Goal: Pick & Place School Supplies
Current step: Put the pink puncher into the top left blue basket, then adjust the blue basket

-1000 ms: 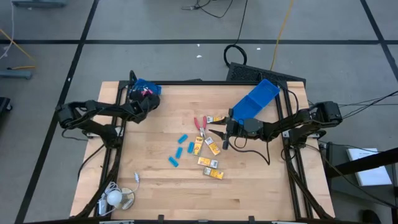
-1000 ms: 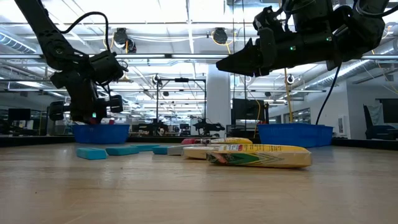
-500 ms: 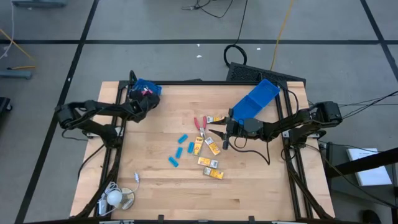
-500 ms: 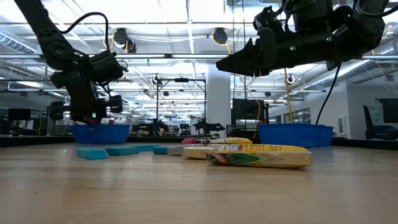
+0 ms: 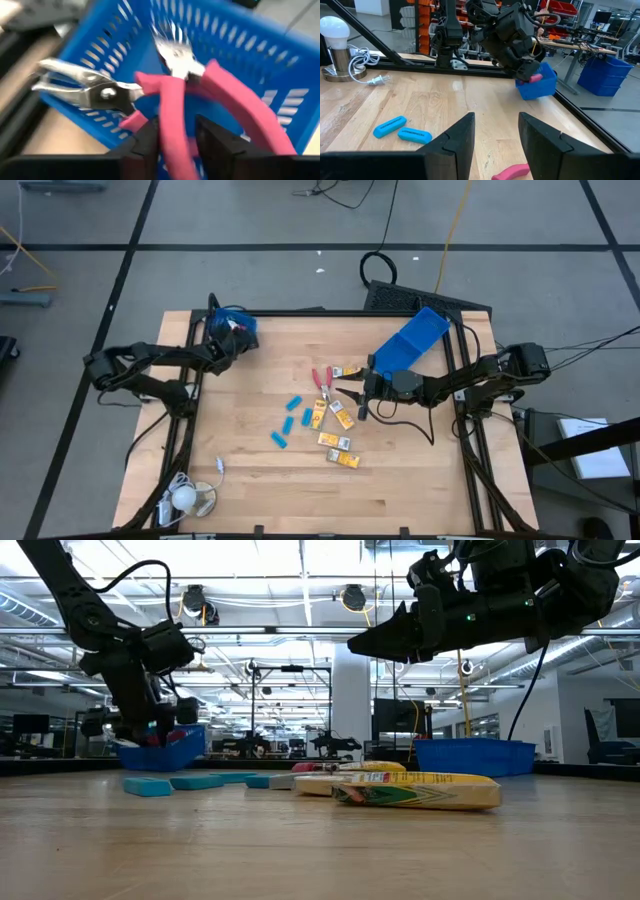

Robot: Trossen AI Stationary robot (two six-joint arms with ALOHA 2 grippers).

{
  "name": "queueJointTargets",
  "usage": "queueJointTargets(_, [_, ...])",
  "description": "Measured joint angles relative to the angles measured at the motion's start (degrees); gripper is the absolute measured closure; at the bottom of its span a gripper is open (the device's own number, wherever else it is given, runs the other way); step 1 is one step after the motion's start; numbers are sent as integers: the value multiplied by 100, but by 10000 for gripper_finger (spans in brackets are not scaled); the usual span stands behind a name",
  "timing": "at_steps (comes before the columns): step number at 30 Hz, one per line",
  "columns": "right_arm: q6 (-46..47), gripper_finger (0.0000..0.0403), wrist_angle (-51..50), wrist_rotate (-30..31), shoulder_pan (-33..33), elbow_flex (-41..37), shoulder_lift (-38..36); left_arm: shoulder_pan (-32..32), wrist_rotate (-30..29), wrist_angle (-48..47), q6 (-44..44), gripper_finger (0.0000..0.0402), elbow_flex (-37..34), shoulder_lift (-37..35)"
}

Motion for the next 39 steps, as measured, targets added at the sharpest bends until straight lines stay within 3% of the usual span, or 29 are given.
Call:
queueJointTargets(7, [0,261,0,-1,-1,0,0,112,351,-192,74,163,15,-223])
queueJointTargets(13, [0,261,0,-2,-2,0,0,18,522,-169,304,120,15,-546])
queueJointTargets(18, [0,261,-1,-2,-2,0,0,-22,586,-178,586,115,15,-976])
queueJointTargets(27, [2,261,0,-2,-2,0,0,-340,1503,145,350,114,15,-1504])
queueJointTargets(34, [2,261,0,-2,-1,2,0,-1138,1310,1799,209,114,15,-763])
queueJointTargets(39, [2,261,0,-2,0,0,0,-1274,956,2553,-54,114,17,169])
